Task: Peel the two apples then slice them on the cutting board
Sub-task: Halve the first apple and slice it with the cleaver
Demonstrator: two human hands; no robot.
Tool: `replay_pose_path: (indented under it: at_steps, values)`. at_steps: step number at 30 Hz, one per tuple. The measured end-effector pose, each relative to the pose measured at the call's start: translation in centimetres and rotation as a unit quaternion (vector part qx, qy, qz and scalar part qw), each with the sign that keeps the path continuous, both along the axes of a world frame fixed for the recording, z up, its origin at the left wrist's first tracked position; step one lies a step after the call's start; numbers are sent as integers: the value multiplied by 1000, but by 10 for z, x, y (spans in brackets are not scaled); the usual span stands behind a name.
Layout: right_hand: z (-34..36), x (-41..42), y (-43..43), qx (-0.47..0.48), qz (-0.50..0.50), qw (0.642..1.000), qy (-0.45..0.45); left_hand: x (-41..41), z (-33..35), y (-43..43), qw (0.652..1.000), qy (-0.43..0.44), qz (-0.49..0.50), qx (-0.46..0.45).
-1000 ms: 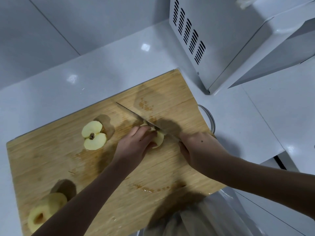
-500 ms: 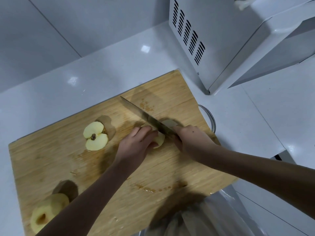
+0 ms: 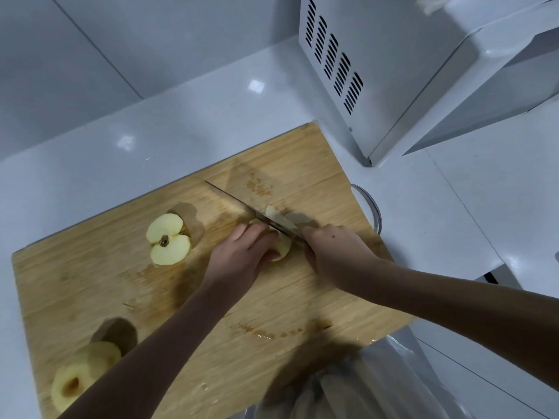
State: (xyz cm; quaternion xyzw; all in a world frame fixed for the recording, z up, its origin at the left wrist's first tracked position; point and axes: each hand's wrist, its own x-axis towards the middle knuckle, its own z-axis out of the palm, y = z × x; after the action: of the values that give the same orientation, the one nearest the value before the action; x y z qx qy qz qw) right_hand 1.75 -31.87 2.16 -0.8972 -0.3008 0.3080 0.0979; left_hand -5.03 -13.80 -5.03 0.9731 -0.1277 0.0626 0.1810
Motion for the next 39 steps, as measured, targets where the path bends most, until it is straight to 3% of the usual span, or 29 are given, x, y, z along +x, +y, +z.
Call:
replay_pose_path:
  at_steps: [5, 17, 25, 39]
  values:
    - [-1, 2, -2, 13, -30, 999, 12, -3, 0, -1, 1000, 3, 5, 1]
    - [13, -7, -10, -4, 21, 1000, -24, -2, 3, -1, 1000, 14, 6, 10]
    - [2, 2, -6, 12, -54, 998, 16, -5, 2, -3, 1000, 0, 10, -2]
    - [13, -11, -5, -8, 31, 999, -39, -4, 1, -4, 1000, 2, 23, -8]
